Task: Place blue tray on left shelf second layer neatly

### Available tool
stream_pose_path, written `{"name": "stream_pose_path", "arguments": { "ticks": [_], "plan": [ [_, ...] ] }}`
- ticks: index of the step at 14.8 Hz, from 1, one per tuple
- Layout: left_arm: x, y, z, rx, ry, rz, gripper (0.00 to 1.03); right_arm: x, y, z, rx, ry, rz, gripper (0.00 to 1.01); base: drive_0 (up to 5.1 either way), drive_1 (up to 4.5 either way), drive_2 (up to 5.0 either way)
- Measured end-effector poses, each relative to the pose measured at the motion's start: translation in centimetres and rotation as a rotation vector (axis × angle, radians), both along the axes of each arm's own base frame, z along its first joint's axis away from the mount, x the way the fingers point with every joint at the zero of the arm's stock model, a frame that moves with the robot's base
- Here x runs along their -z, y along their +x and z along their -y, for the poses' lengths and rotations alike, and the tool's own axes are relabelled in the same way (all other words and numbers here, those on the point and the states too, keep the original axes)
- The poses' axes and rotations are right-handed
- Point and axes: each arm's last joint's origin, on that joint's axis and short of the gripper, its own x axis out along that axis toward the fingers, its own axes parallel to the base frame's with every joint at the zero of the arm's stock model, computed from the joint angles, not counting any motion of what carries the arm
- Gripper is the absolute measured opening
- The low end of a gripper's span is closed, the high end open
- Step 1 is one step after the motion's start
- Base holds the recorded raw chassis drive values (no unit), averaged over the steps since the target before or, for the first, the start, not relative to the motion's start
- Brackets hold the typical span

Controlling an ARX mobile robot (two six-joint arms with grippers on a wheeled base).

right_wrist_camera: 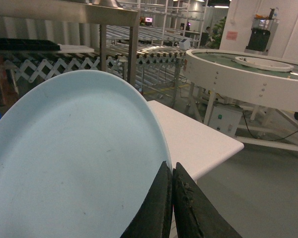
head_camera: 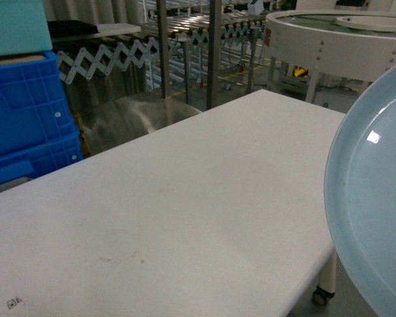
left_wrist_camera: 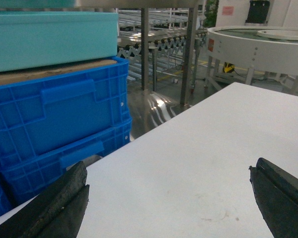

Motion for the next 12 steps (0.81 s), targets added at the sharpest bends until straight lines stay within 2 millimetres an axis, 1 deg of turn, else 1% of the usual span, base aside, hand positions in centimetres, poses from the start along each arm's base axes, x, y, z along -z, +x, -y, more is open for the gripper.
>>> {"name": "stream_pose_path", "arguments": {
  "ticks": [12],
  "plan": [
    [0.00,0.00,0.00,0.000,0.000,0.000,0.98,0.00,0.00,0.00,0.000,0.000,0.000,0.02,-1.7,-1.67,-1.7]
  ]
}}
